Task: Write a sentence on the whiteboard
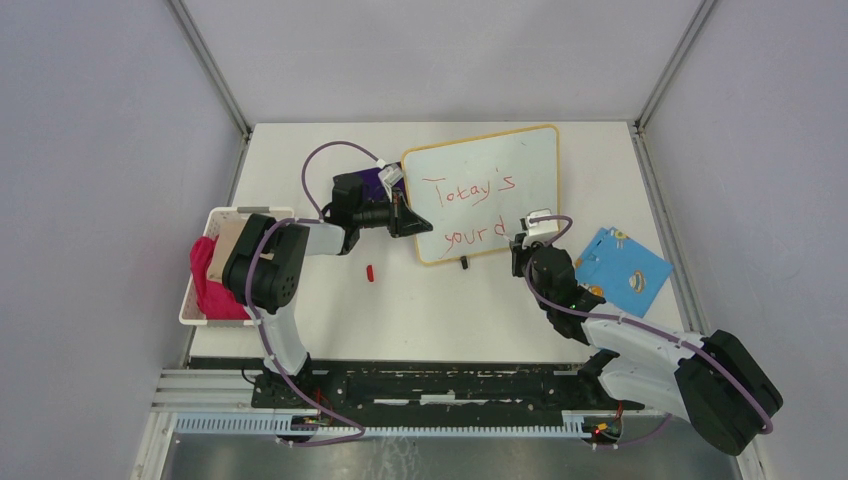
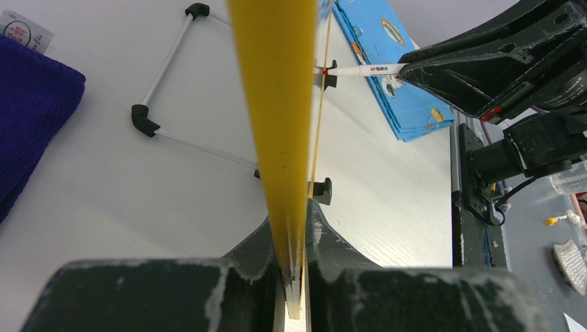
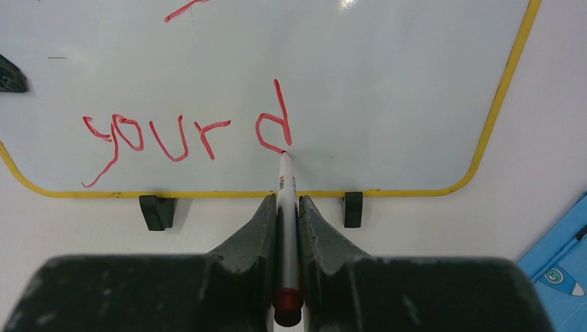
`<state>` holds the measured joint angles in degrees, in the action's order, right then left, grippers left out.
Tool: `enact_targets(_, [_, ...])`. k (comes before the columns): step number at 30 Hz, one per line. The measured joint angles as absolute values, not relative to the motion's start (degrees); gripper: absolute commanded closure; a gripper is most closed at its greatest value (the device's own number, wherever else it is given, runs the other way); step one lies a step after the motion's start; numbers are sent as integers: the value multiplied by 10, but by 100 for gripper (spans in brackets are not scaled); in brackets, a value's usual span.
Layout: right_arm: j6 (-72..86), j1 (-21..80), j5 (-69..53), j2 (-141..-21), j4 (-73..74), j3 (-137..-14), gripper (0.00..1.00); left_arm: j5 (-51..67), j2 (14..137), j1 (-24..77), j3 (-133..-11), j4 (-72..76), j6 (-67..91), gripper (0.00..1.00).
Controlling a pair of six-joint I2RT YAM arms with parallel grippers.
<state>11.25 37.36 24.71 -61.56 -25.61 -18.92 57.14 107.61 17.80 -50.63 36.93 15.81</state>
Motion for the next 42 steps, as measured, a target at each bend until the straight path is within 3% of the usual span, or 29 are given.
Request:
enact_targets(30, [111,370,260,-606,-270,-190,100,571,1076,178,-507,366,157,98])
enact_targets(42, [119,353,262,-527,-258,-176,100,571,1076,179,-508,365,157,98])
